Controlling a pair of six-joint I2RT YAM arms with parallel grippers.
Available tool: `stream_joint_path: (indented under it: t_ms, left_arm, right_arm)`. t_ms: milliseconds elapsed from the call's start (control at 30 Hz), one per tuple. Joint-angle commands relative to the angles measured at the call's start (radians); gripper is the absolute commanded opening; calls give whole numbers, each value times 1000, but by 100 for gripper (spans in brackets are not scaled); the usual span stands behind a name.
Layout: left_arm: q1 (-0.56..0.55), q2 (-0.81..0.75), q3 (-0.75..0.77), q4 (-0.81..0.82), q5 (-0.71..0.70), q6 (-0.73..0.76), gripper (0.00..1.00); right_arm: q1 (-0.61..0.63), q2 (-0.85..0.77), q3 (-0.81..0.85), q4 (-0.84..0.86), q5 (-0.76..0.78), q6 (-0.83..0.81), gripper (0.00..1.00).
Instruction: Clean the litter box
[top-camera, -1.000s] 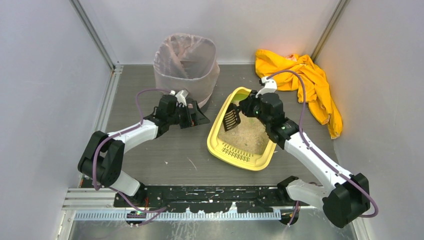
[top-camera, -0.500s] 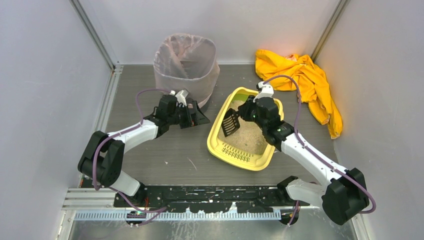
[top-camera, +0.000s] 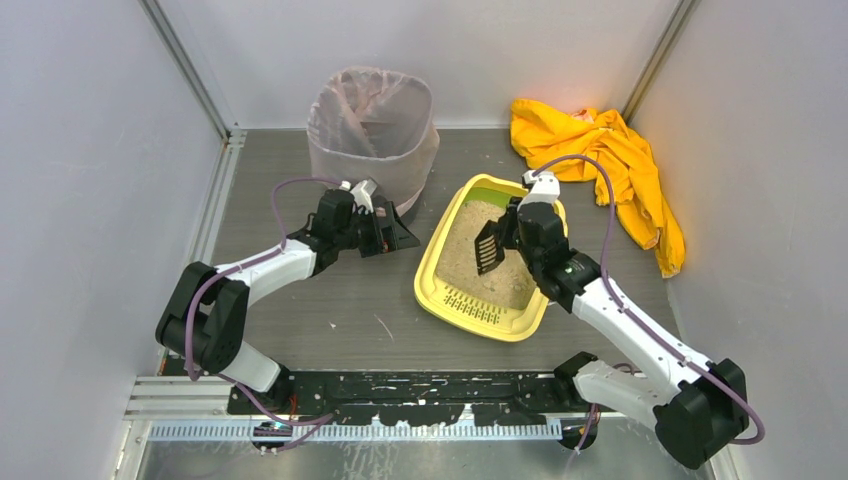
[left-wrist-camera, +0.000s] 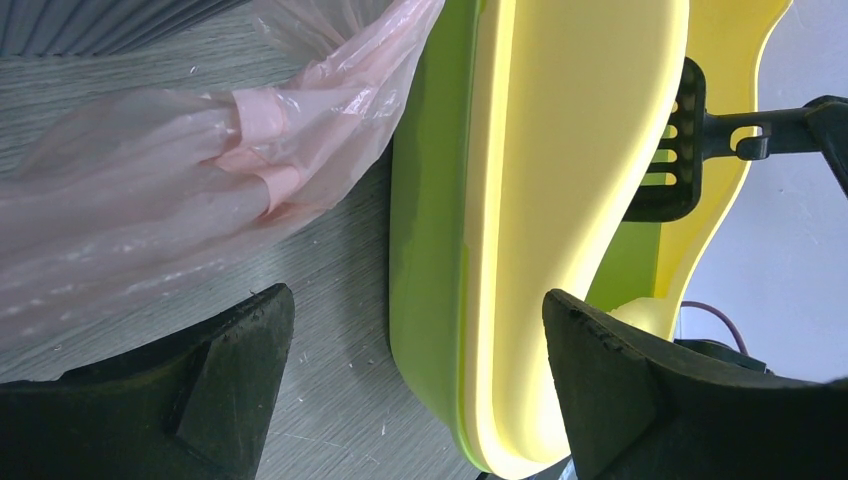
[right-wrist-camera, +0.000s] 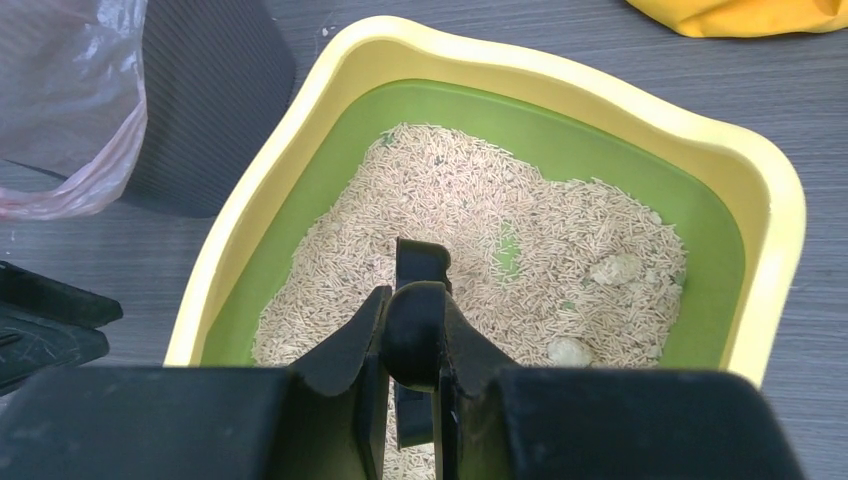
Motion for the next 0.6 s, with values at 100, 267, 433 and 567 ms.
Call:
stream_joint_path:
  t_ms: [100, 267, 433, 567]
  left_arm:
    - [-3, -4, 13, 52, 15, 4, 93]
    - [-3, -7, 12, 52, 15, 5, 93]
    - [-3, -8, 13, 49, 14, 6, 93]
    - [-3, -2, 16, 47, 16, 7, 93]
  right_arm:
    - [-4, -77, 47, -11, 35, -31, 1]
    - [-5, -72, 102, -31, 66, -68, 1]
    - [-5, -44, 98, -27, 97, -86, 1]
    - [-5, -22, 104, -32, 175, -119, 1]
